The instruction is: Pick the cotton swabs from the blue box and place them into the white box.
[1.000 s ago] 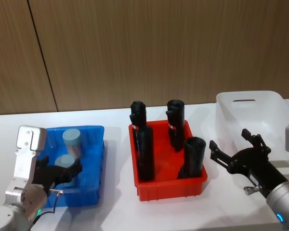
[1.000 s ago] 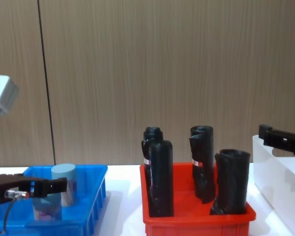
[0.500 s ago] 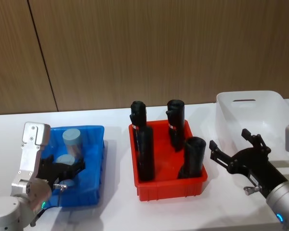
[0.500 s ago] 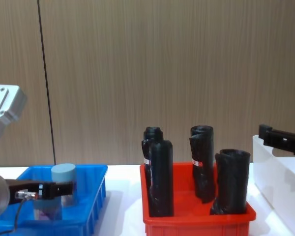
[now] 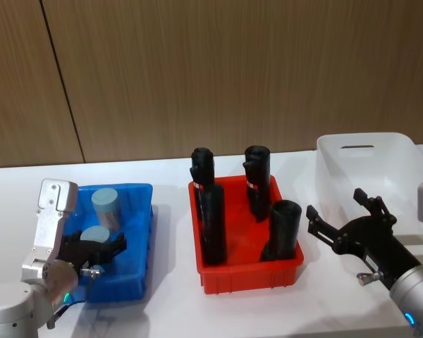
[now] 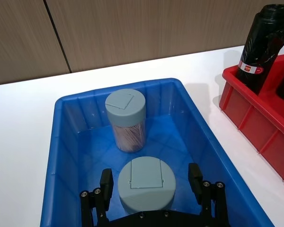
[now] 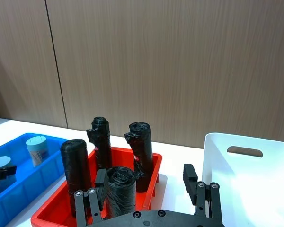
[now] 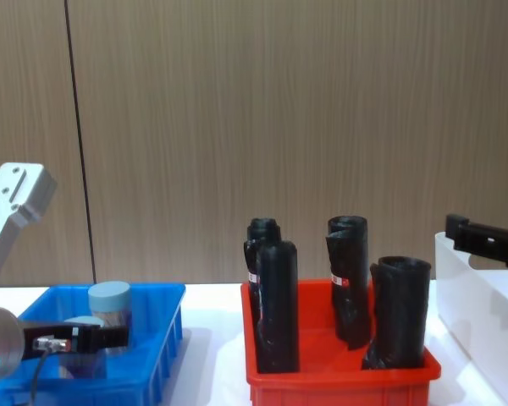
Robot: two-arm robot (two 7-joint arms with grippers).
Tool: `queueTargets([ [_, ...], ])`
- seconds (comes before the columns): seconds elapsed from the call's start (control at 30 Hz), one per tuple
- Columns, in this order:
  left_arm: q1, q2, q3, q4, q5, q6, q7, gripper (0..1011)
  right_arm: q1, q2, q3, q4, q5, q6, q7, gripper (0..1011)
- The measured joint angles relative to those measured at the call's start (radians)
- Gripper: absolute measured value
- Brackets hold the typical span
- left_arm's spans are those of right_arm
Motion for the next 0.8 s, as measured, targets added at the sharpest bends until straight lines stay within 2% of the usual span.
queueTargets([
  [0.1,-0.007,-0.004,-0.001,0.015,0.003,0.001,-0.008,979,0.000,0.000,0.000,0.000,0.000,0.000,0.000,1002],
  [0.27,-0.017,-0.009,-0.002,0.036,0.006,0.001,-0.019,879,0.000,0.000,0.000,0.000,0.000,0.000,0.000,1002],
  [0.33,-0.019,-0.010,-0.002,0.042,0.007,-0.001,-0.022,792,0.000,0.000,0.000,0.000,0.000,0.000,0.000,1002],
  [0.47,-0.022,-0.013,-0.003,0.051,0.008,-0.007,-0.023,682,0.000,0.000,0.000,0.000,0.000,0.000,0.000,1002],
  [0.8,-0.017,-0.013,-0.005,0.038,0.025,-0.045,-0.021,664,0.000,0.000,0.000,0.000,0.000,0.000,0.000,1002],
])
